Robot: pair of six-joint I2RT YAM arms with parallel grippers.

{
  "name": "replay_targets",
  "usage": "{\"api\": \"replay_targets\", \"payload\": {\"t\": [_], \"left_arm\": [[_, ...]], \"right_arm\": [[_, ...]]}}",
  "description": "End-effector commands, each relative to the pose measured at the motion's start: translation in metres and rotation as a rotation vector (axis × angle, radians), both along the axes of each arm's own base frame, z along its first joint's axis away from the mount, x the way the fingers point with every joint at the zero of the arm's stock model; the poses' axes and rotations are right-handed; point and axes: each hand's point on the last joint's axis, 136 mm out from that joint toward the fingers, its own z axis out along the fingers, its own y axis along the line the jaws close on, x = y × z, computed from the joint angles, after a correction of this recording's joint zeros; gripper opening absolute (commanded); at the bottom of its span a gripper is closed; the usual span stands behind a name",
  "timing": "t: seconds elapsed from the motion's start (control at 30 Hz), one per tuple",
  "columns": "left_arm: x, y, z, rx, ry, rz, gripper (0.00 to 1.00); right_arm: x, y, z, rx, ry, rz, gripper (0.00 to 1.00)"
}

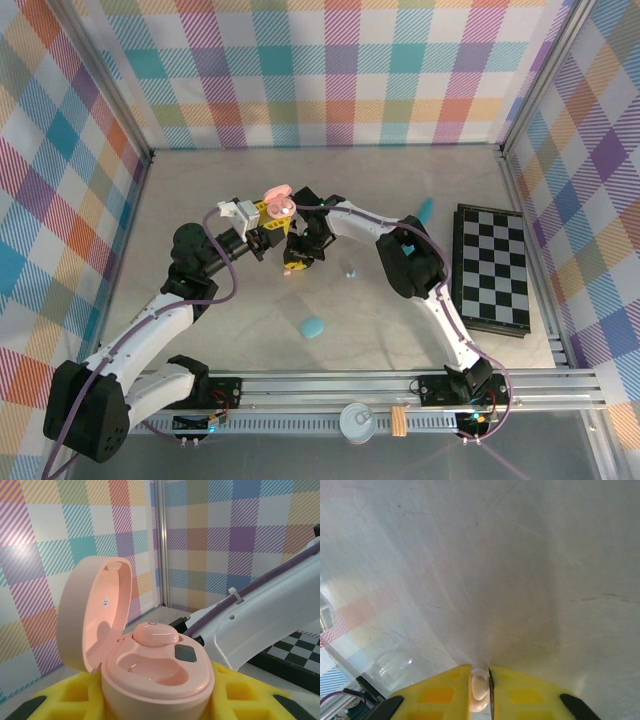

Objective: Insert the wireless bluetooth earbuds into the charging case

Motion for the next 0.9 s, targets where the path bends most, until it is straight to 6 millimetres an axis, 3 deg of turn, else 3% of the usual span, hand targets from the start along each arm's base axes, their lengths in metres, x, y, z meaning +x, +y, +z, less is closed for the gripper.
{"api": "replay_targets", "payload": {"t": [0.0, 0.23, 0.4, 0.53, 0.87], "left_arm": [[-0.005, 0.001, 0.017, -0.02, -0.057, -0.018, 0.25], [-0.004, 0.0, 0.015, -0.017, -0.053, -0.017, 0.25], [-0.005, 0.001, 0.016, -0.016, -0.057, -0.015, 0.25], [-0.005, 0.001, 0.016, -0.013, -0.056, -0.013, 0.25], [-0.004, -0.003, 0.018, -0.03, -0.045, -0.037, 0.25]], "right_arm": [[-0.011, 0.002, -0.013, -0.028, 0.027, 0.027, 0.13], [-0.009, -0.006, 0.008, -0.037, -0.019, 0.013, 0.1], [-0.013, -0.029, 0.019, -0.039, -0.033, -0.032, 0.1], [-0.023, -0.059, 0.022, -0.073, -0.049, -0.077, 0.1], [-0.061, -0.158, 0.01, -0.199, -0.037, -0.246, 0.1]]}}
